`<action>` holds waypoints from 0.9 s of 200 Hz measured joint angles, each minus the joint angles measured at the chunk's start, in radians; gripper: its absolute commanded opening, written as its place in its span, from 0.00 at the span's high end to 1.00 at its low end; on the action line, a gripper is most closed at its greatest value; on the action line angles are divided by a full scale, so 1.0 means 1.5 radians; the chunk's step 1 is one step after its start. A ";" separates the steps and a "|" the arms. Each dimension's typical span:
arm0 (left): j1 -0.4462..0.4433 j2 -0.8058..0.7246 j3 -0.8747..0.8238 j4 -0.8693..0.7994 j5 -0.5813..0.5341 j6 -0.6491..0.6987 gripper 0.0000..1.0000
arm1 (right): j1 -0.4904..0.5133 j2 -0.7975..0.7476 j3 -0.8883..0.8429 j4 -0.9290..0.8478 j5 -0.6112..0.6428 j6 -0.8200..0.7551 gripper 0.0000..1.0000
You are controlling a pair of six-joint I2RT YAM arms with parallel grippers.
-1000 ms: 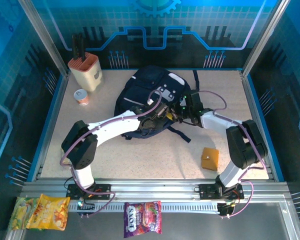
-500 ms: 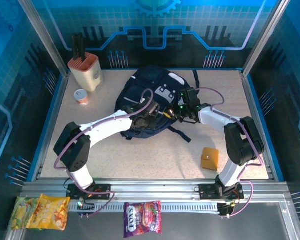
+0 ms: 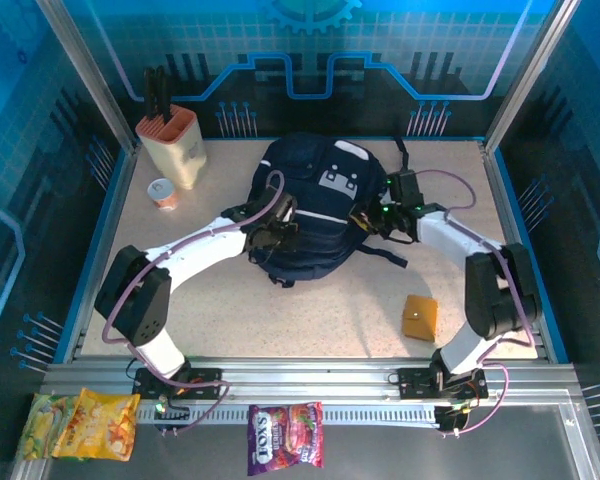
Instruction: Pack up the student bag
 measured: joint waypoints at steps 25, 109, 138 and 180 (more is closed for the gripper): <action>-0.036 0.025 0.040 -0.001 0.016 0.008 1.00 | -0.008 -0.083 -0.050 0.001 0.013 0.029 0.52; -0.109 0.107 0.140 0.004 0.063 0.020 1.00 | 0.003 -0.181 -0.164 0.000 0.024 0.164 0.55; -0.109 0.107 0.140 0.001 0.063 0.030 1.00 | 0.004 -0.159 -0.164 0.041 0.001 0.183 0.58; -0.109 0.107 0.140 -0.004 0.062 0.037 1.00 | 0.004 -0.114 -0.153 0.045 -0.010 0.180 0.81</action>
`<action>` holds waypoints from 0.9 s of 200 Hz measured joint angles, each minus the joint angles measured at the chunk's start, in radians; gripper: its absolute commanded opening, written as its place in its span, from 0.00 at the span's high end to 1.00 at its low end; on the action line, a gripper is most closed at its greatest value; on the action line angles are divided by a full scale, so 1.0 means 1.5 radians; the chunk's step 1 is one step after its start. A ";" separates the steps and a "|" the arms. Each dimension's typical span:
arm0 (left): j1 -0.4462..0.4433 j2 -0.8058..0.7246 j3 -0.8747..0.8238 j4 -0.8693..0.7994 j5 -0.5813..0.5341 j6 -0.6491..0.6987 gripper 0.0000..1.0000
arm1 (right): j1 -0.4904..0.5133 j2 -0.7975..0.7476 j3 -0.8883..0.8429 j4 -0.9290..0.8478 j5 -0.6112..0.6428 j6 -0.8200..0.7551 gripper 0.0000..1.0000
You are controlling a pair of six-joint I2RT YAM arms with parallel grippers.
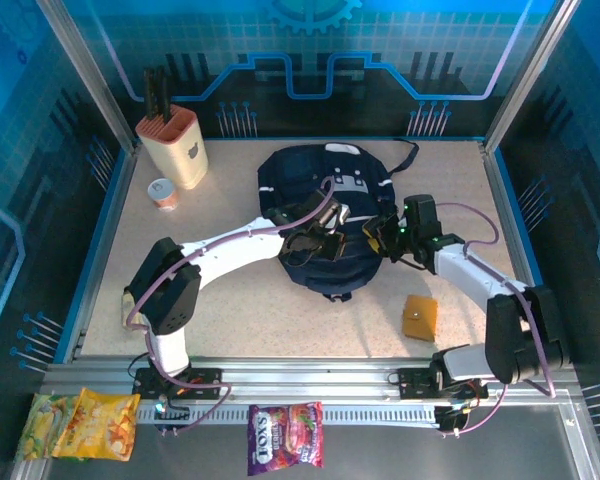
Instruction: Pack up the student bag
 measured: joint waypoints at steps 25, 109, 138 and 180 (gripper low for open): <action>0.002 -0.003 -0.006 -0.004 -0.012 0.009 1.00 | -0.002 0.001 0.021 -0.030 0.011 -0.025 0.87; 0.096 -0.120 -0.130 -0.032 0.004 0.048 1.00 | -0.023 0.018 0.081 -0.081 0.029 -0.117 0.91; 0.138 -0.119 -0.128 -0.054 0.009 0.055 1.00 | -0.025 0.030 0.094 -0.094 0.036 -0.141 0.91; 0.173 -0.100 -0.101 -0.069 0.017 0.050 1.00 | -0.025 0.036 0.100 -0.097 0.035 -0.164 0.90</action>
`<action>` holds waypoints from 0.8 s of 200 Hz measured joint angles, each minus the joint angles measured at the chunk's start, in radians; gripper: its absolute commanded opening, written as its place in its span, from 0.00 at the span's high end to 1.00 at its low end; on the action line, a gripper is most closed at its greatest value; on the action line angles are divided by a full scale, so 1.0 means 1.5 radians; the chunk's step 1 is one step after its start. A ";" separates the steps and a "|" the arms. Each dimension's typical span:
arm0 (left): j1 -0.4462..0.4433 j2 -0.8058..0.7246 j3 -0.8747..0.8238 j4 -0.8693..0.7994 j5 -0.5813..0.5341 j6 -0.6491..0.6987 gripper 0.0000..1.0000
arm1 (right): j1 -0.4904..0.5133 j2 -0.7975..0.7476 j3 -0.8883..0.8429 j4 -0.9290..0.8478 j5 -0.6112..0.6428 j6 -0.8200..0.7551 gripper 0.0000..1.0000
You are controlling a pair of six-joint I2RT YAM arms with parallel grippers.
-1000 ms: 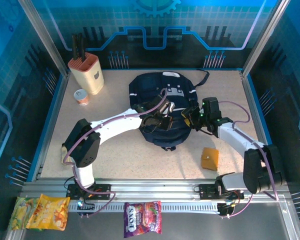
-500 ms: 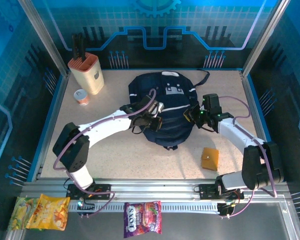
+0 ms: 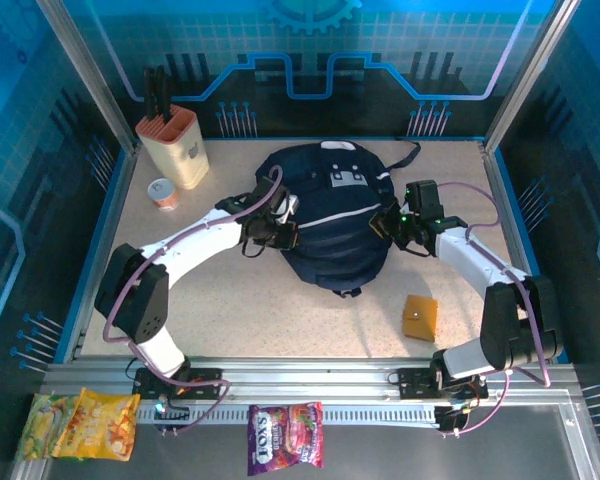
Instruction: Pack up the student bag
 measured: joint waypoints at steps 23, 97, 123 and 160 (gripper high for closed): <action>0.008 0.020 0.032 -0.018 -0.001 -0.011 1.00 | -0.003 0.001 0.001 -0.001 -0.002 -0.019 0.82; 0.041 0.074 0.131 -0.044 -0.049 -0.055 0.50 | -0.016 -0.115 0.001 -0.134 0.059 -0.146 0.30; 0.055 0.046 0.126 -0.037 -0.063 -0.058 0.36 | -0.015 -0.189 -0.030 -0.208 0.138 -0.171 0.29; 0.081 -0.054 0.082 0.000 -0.087 -0.066 0.11 | -0.014 -0.210 -0.119 -0.301 0.215 -0.165 0.29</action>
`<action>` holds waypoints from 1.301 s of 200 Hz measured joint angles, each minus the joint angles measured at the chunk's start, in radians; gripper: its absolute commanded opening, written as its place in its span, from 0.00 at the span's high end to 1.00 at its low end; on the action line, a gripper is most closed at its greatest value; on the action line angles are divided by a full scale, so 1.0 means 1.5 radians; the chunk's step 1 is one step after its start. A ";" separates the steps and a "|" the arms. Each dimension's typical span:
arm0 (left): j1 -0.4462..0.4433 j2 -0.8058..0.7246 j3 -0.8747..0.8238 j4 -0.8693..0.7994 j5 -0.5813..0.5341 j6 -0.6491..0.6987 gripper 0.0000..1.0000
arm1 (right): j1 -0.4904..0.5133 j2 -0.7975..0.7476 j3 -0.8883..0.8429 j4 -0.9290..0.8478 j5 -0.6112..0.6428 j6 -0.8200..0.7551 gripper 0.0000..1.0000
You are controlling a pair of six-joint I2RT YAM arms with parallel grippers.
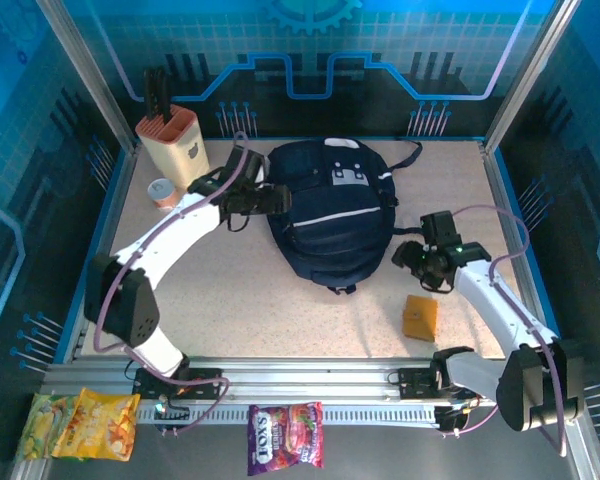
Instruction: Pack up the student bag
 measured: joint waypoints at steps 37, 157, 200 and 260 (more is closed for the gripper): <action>0.012 -0.051 -0.039 0.053 -0.012 -0.010 0.03 | 0.008 -0.009 -0.089 -0.024 0.013 0.043 0.31; 0.012 -0.044 -0.046 0.063 -0.011 -0.010 0.01 | 0.025 0.175 -0.032 0.174 -0.025 0.059 0.37; 0.012 -0.044 -0.046 0.057 -0.012 -0.006 0.01 | 0.011 0.178 0.039 0.150 0.002 -0.057 0.37; 0.012 -0.044 -0.046 0.051 -0.001 -0.002 0.01 | -0.090 0.110 -0.015 0.102 -0.002 -0.141 0.47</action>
